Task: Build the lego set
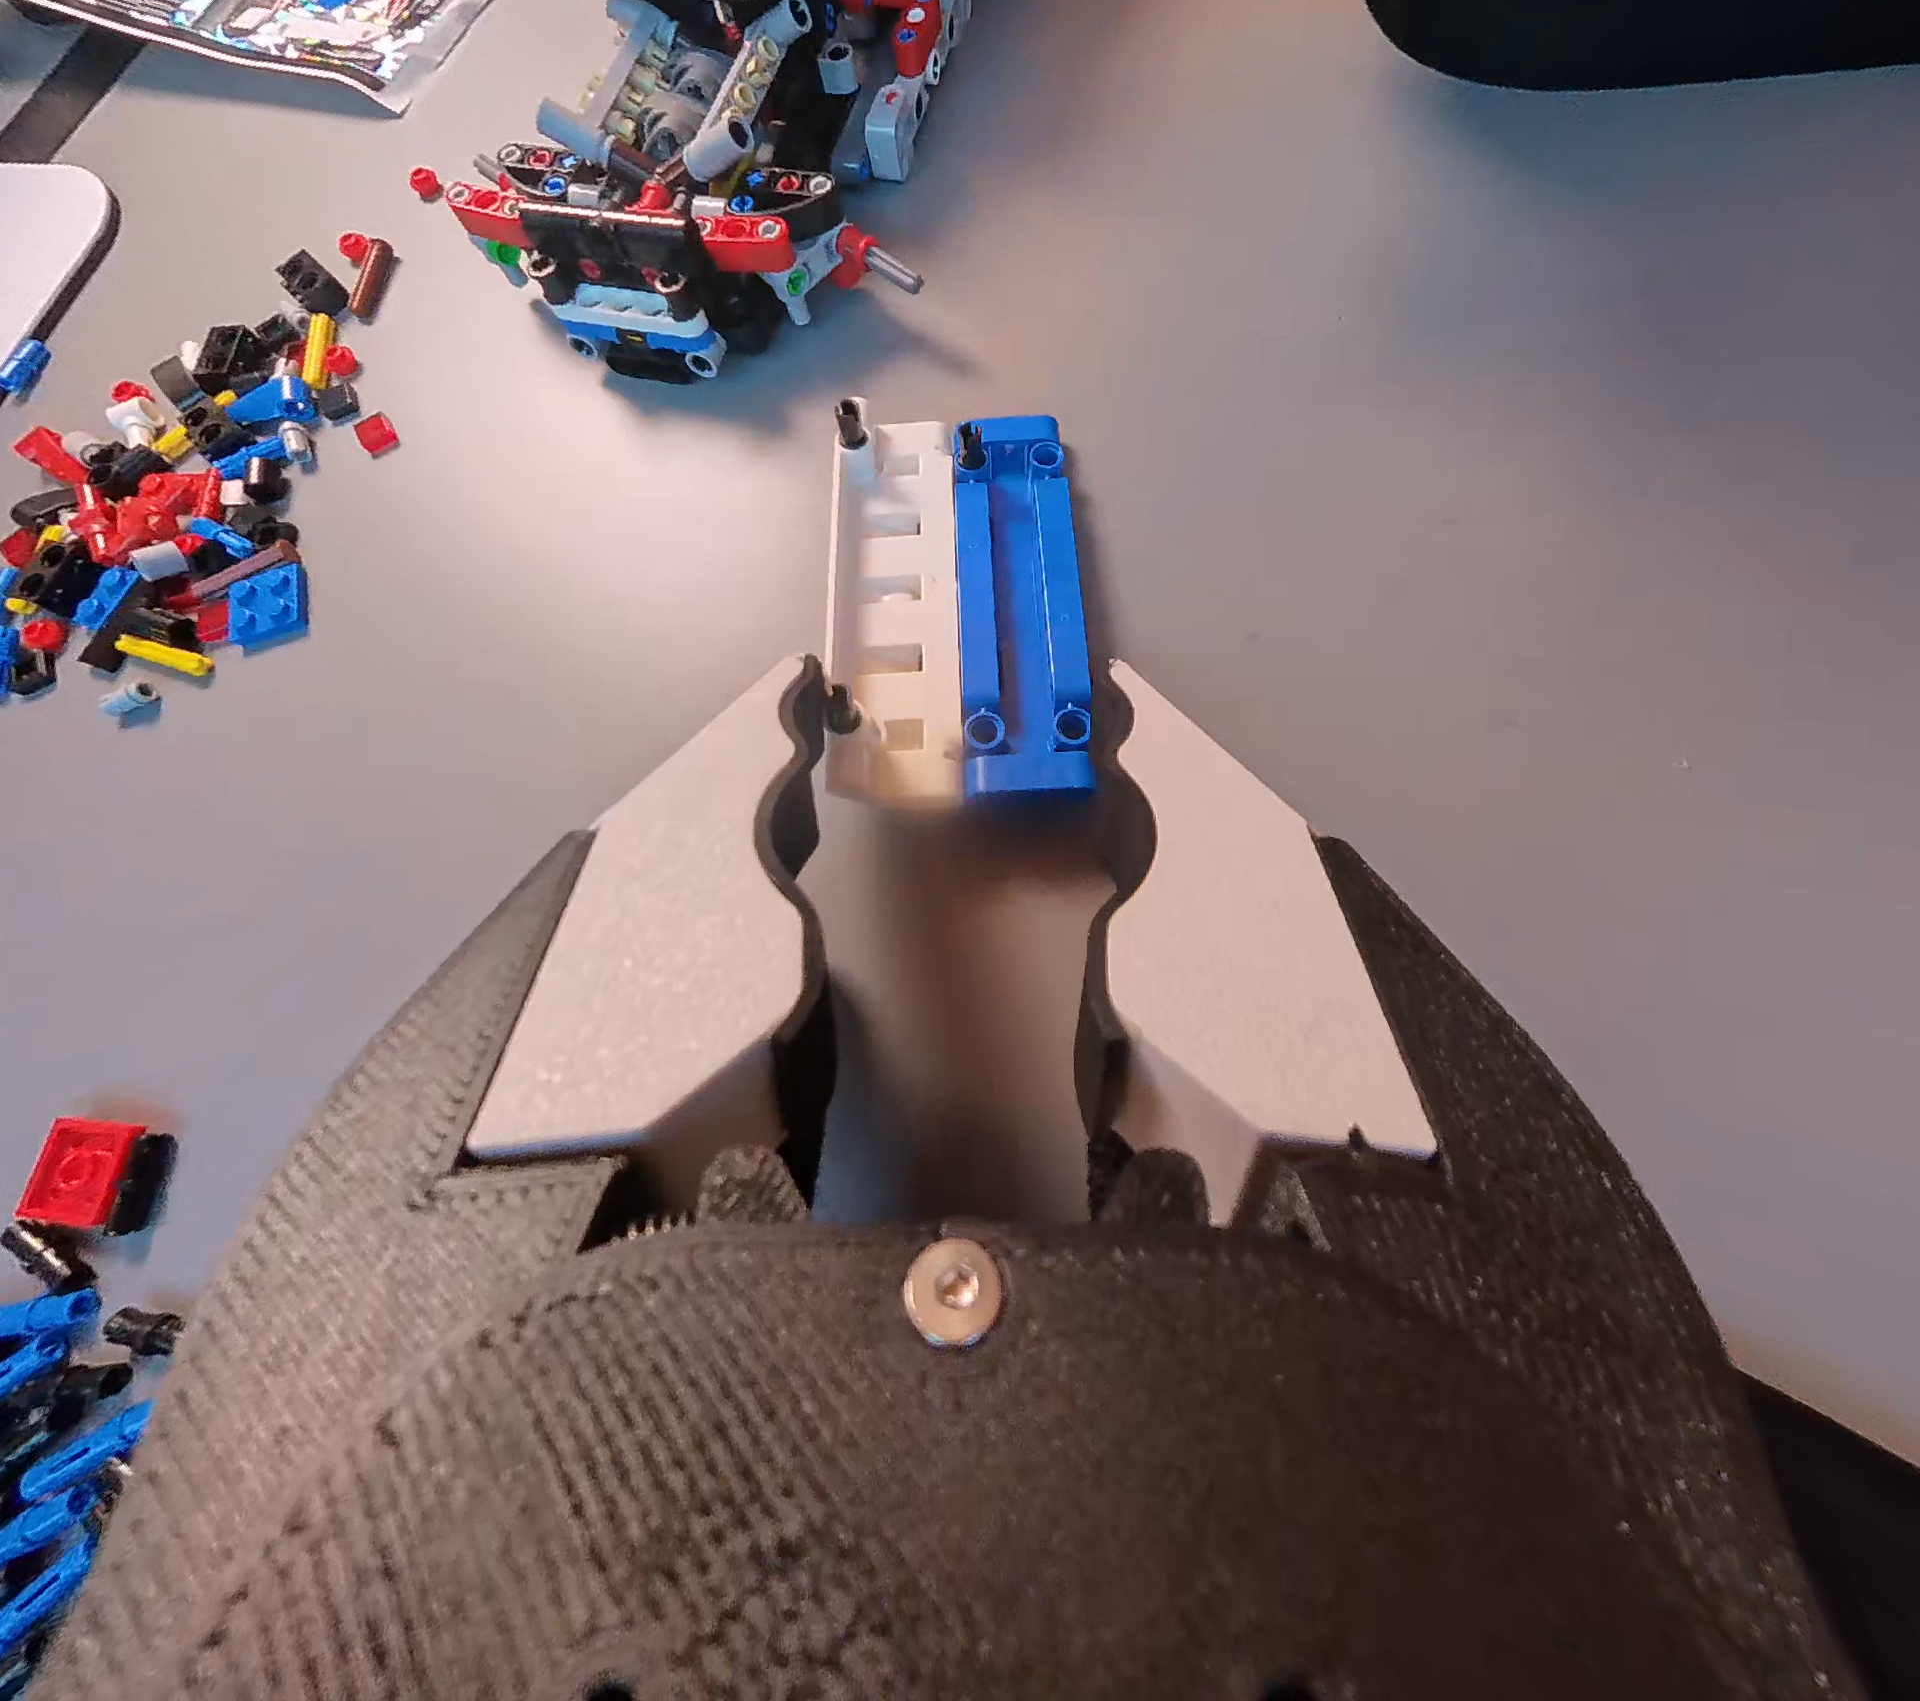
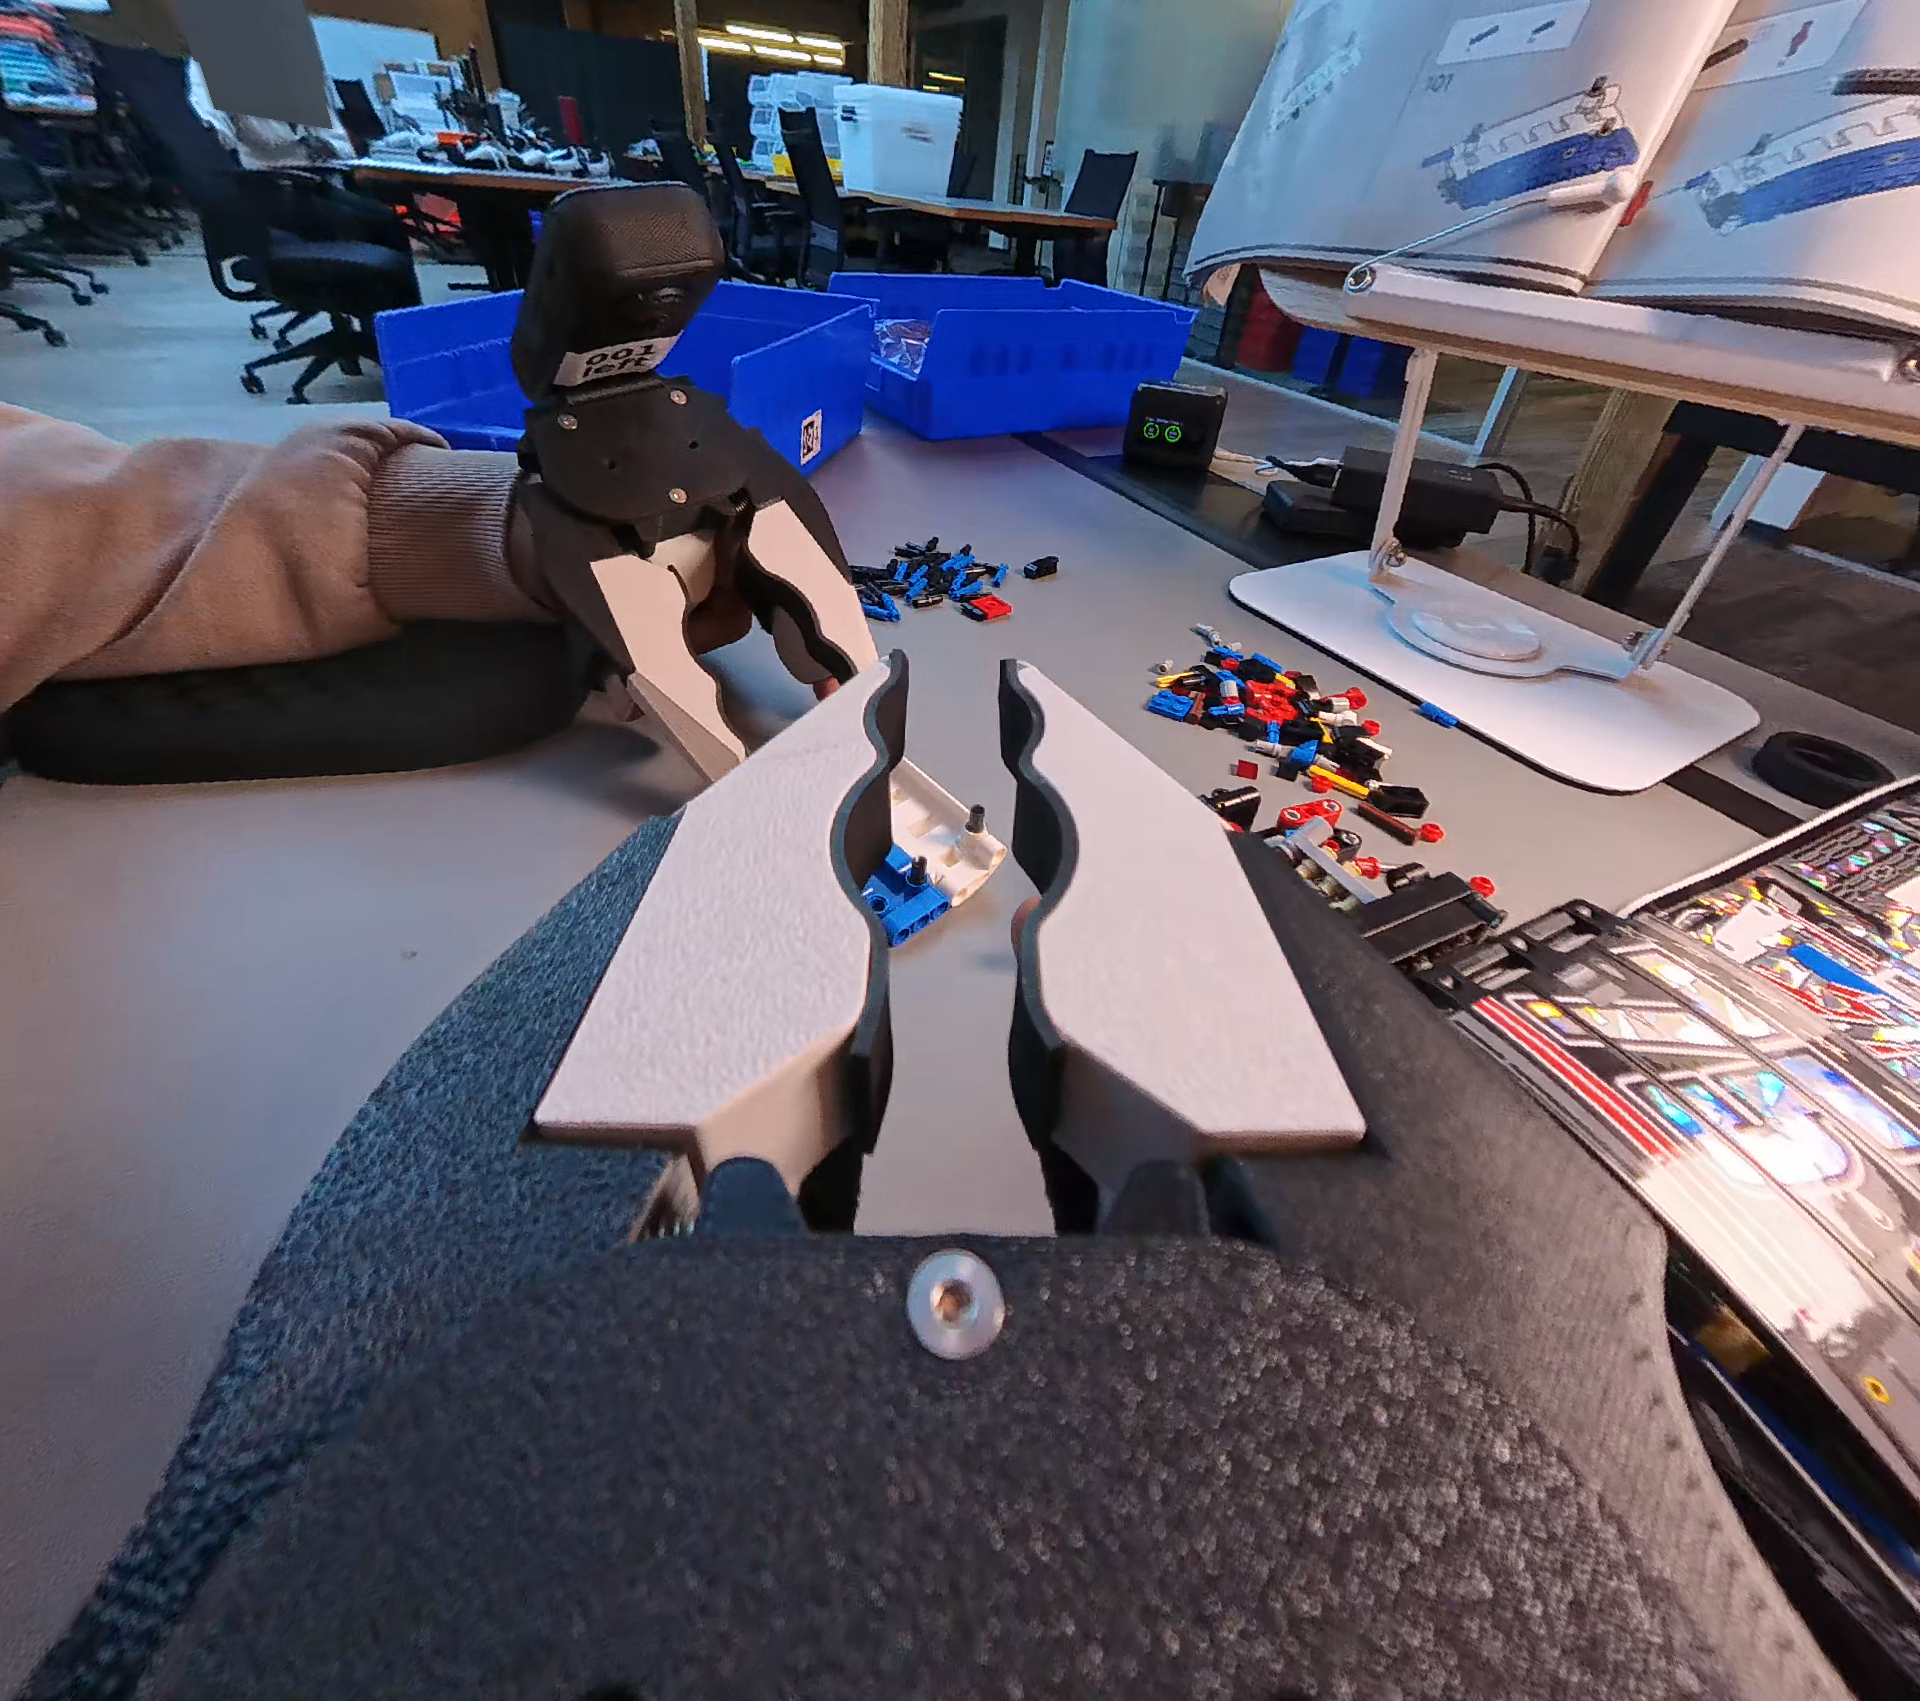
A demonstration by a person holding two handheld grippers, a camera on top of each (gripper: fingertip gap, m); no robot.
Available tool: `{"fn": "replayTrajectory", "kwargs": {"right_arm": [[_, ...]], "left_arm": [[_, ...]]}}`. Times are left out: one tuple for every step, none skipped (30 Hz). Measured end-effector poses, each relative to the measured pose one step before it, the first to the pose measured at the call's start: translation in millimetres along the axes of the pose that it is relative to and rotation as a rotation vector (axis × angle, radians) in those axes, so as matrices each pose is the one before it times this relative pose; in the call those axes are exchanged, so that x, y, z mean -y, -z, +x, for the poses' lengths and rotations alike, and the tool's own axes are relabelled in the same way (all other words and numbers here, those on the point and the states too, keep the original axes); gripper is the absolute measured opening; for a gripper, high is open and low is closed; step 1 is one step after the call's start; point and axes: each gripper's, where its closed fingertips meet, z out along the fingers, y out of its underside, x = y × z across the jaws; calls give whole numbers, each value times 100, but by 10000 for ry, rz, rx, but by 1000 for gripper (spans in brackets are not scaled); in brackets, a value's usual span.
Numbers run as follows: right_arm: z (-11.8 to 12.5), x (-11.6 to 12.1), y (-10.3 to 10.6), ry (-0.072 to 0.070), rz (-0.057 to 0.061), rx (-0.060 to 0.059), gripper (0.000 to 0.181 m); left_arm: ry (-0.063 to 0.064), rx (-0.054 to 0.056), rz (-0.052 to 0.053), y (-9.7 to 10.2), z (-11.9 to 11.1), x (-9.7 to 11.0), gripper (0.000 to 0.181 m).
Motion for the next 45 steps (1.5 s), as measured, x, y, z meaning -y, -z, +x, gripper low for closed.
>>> {"fn": "replayTrajectory", "kwargs": {"right_arm": [[-105,28,-54,17,0,29,16],[-162,95,-47,-5,40,45,15],[-174,67,-76,19,40,47,15],[-57,-72,-115,75,-16,6,15],[157,-165,-124,113,-67,-89,16],[309,-156,-92,90,-64,-158,18],[406,-101,-62,17,-27,-180,19],[443,-121,-27,-47,-13,-193,19],[445,-165,-4,-69,-28,-189,19],[434,-184,-1,-67,-30,-189,19],[384,-127,-1,-61,-13,-165,19],[309,-50,-12,-52,18,-128,19],[295,-16,-63,-44,25,-129,17],[253,-95,-93,-32,-12,-109,16],[170,-145,-118,-24,-45,-72,16],[87,-144,-106,-21,-53,-26,16],[29,-126,-88,-7,-56,0,16],[-27,-85,-44,22,-42,22,15],[-70,-60,-14,22,-32,35,15],[-117,-61,5,26,-33,62,13],[-140,-34,13,48,-22,66,11],[-100,-49,13,69,-27,41,10],[-70,-64,9,79,-39,11,9],[-102,-38,1,80,-30,28,8],[-119,-56,-9,59,-28,43,8],[-97,-68,-29,42,-35,44,7],[-81,-83,-54,33,-39,38,7],[-69,-95,-72,0,-45,52,6],[-70,-109,-107,-38,-54,69,6],[-52,-111,-91,-66,-52,69,6],[-46,-68,-65,-77,-25,69,6],[-25,-67,-54,-81,-24,58,6],[-7,-78,-49,-80,-34,39,6],[-23,-28,-25,-65,-11,47,6],[-50,19,-18,-54,16,54,6],[-57,29,-22,-32,14,49,6],[-56,-14,-20,-11,-12,39,6],[-63,-65,-22,1,-37,31,7],[-56,-53,-20,16,-29,24,7],[-40,-5,3,29,-6,7,7],[-13,12,14,37,8,-5,6],[-26,9,8,20,6,5,6],[-15,-28,-1,-2,-13,11,6],[-33,-8,-5,-11,-6,20,6],[-7,-8,-8,-17,2,12,6]], "left_arm": [[-19,75,90,88,-63,97,51],[22,44,148,147,-70,161,53],[56,32,210,221,-93,237,54],[82,81,302,291,-196,354,55],[130,172,475,397,-369,590,56],[220,272,673,529,-612,913,55],[279,407,778,613,-903,1185,54],[281,613,854,623,-1294,1465,52],[256,754,878,502,-1596,1706,47],[98,862,684,254,-1827,1650,39],[-191,929,391,-60,-1974,1469,35],[-376,941,233,-351,-2027,1432,30],[-382,807,261,-614,-1904,1571,26],[-233,621,321,-892,-1709,1627,21],[-69,504,342,-1142,-1604,1519,16],[34,444,290,-1361,-1546,1283,14],[63,410,222,-1492,-1495,1030,12],[37,381,126,-1560,-1373,750,8],[29,366,26,-1558,-1254,441,6],[10,367,-11,-1467,-1132,244,4],[-8,356,5,-1314,-975,106,3],[0,342,10,-1176,-816,-16,1],[28,293,-15,-1024,-627,-156,0],[106,192,3,-871,-376,-220,0],[198,84,47,-730,-140,-226,0],[178,40,62,-629,15,-231,0],[62,71,23,-557,33,-268,0],[-49,154,-61,-455,-58,-360,0],[-73,238,-85,-351,-234,-363,0],[-8,174,-48,-239,-221,-283,0],[49,53,-53,-162,-112,-289,0],[19,73,-76,-106,-166,-300,0],[-2,15,-108,-100,-88,-356,0],[26,-65,-132,-91,49,-398,0],[12,-40,5,-26,17,-194,0],[-61,1,50,-19,-24,-100,0],[-106,15,-25,-68,-13,-139,0],[-69,9,-20,-85,13,-93,0],[3,-19,20,-81,50,6,0],[26,-47,19,-82,91,34,0],[-2,-28,42,-60,95,108,0],[-52,-29,78,-32,131,184,0],[-90,-57,55,-36,233,177,0],[-99,-50,56,-31,253,206,0],[-78,-80,82,-25,330,242,0]]}}
